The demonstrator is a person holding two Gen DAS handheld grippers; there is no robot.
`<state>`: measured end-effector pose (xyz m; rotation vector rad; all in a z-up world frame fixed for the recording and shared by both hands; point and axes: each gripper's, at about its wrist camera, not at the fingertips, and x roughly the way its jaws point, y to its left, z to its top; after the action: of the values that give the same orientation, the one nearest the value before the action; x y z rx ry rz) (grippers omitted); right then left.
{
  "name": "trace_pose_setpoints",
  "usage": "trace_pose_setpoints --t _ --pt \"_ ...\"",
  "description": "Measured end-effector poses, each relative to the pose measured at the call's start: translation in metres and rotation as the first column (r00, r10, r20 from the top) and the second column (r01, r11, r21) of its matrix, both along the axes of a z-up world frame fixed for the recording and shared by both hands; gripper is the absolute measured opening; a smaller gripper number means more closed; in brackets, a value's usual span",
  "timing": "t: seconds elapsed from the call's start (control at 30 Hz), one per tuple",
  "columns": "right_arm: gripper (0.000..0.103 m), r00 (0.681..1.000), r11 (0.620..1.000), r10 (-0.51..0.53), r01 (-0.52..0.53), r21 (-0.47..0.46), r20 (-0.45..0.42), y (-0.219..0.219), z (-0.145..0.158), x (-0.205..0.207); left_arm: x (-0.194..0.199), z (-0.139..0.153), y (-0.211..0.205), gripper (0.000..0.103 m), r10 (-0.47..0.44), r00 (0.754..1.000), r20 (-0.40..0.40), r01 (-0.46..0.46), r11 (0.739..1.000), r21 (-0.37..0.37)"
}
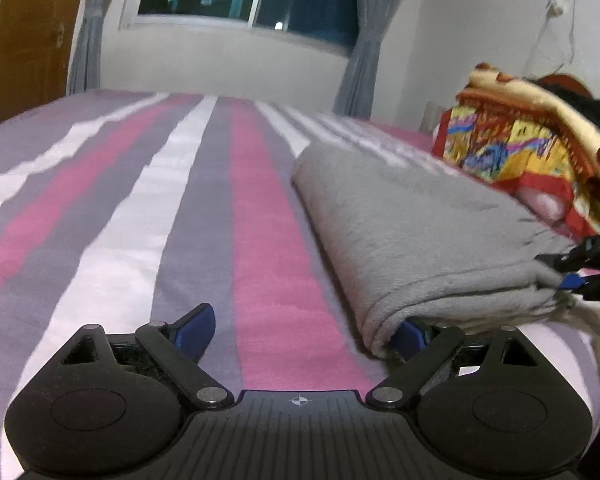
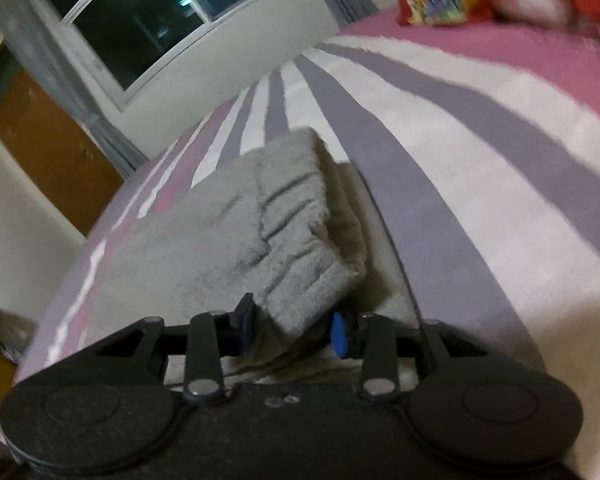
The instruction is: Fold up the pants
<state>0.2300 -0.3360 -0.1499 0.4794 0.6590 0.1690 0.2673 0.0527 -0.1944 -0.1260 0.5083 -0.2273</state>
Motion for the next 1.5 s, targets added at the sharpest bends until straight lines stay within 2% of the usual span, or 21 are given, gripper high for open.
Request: trace_pose_setpoints --t 0.1,0.2,0.3,0.37,0.4,0.43,0.47,0.5,0.53,0.63,0.83,0.97,1.1,1.5 --pt "0.037 1.0 1.0 0.01 -0.01 0.01 -0.009 -0.003 0.003 0.0 -0.001 0.002 -0.004 0.091 0.012 1.0 0.026 -0.013 0.999 0.033" --pt "0.036 1.0 1.0 0.014 -0.014 0.009 -0.002 -0.006 0.003 -0.001 0.004 -0.002 -0.005 0.091 0.031 0.999 -0.017 -0.03 0.999 0.043" --pt "0.034 0.989 1.0 0.022 -0.022 0.0 0.145 -0.002 0.033 -0.016 0.002 -0.001 -0.003 0.091 0.038 0.999 -0.016 -0.037 0.999 0.04" --pt "0.034 0.981 0.999 0.033 -0.032 -0.007 0.191 0.0 0.042 -0.023 0.002 -0.002 -0.004 0.091 0.035 0.999 -0.018 -0.035 0.999 0.033" --pt "0.034 0.985 0.999 0.029 -0.024 -0.033 0.171 -0.001 0.038 -0.02 0.003 -0.002 -0.005 0.091 0.031 0.999 -0.019 -0.03 0.999 0.036" --pt "0.033 0.996 0.998 0.01 -0.005 -0.055 0.091 -0.004 0.025 -0.01 0.003 -0.002 -0.007 0.091 0.022 1.0 -0.021 -0.021 0.999 0.042" --pt "0.034 1.0 1.0 -0.016 0.016 -0.024 -0.008 -0.011 0.008 0.001 0.004 -0.003 -0.01 0.091 0.014 1.0 -0.023 -0.013 0.999 0.052" --pt "0.034 0.998 0.999 -0.026 0.028 0.032 -0.063 -0.018 -0.005 0.007 0.003 -0.003 -0.011 0.092 0.013 1.0 -0.022 -0.012 0.998 0.061" --pt "0.034 0.998 0.997 -0.032 0.035 0.069 -0.054 -0.022 -0.008 0.006 0.003 -0.004 -0.011 0.092 0.016 1.0 -0.024 -0.015 0.998 0.06" --pt "0.035 0.999 1.0 -0.021 0.021 -0.005 -0.029 -0.01 -0.002 0.001 0.003 -0.004 -0.009 0.092 0.021 0.999 -0.027 -0.019 0.999 0.048" --pt "0.035 0.999 1.0 -0.013 0.013 -0.011 -0.04 -0.011 -0.002 -0.005 0.003 -0.005 -0.009 0.092 0.02 0.999 -0.026 -0.019 0.999 0.045" --pt "0.036 0.998 1.0 -0.022 0.021 -0.011 -0.051 -0.01 -0.001 0.005 0.002 -0.004 -0.009 0.092 0.019 1.0 -0.024 -0.018 0.999 0.041" --pt "0.036 0.998 1.0 -0.02 0.018 -0.023 -0.066 -0.009 0.0 0.008 -0.002 -0.001 -0.004 0.092 0.009 1.0 -0.003 -0.009 1.0 0.001" --pt "0.038 0.996 0.999 -0.023 0.021 -0.03 -0.085 -0.009 -0.002 0.011 -0.002 -0.002 -0.002 0.092 0.006 1.0 0.008 -0.006 1.0 0.006"
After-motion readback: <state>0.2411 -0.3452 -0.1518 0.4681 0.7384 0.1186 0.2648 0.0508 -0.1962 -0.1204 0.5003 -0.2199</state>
